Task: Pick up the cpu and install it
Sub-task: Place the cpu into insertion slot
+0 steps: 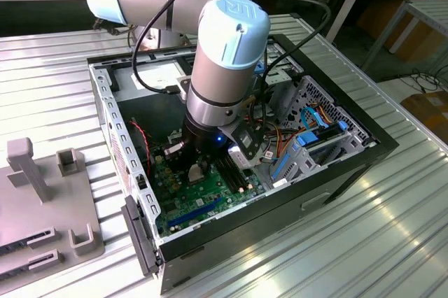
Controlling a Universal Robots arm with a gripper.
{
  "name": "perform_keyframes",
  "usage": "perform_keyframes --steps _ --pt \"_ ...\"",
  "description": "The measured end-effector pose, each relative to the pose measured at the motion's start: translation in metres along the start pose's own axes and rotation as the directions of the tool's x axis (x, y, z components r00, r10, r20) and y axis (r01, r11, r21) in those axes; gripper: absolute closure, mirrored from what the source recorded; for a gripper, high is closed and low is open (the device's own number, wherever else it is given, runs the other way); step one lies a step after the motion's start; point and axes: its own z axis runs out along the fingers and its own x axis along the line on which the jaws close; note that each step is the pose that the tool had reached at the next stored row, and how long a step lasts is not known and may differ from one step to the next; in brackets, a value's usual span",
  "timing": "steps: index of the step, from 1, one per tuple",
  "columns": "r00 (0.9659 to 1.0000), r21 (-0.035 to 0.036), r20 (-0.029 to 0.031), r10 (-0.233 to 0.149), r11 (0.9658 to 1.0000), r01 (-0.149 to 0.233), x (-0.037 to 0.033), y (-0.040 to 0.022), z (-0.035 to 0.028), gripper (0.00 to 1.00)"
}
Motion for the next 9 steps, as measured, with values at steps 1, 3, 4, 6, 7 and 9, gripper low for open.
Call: perform_keyframes --steps 1,3,4,6,7,9 --pt "1.0 -0.0001 0.0 0.0 1.0 0.0 0.0 0.0 0.0 0.53" --pt "1.0 -0.0001 0.0 0.0 1.0 0.0 0.0 0.0 0.0 0.53" --pt "1.0 -0.0001 0.0 0.0 1.0 0.0 0.0 0.0 0.0 0.53" --pt "1.0 0.0 0.0 0.0 1.0 0.0 0.0 0.0 -0.0001 0.53" --pt "1.0 0.0 0.0 0.0 1.0 0.0 0.0 0.0 -0.0001 0.53" --pt "1.0 0.0001 -0.0001 0.0 1.0 0.0 0.0 -0.0001 0.0005 0.53"
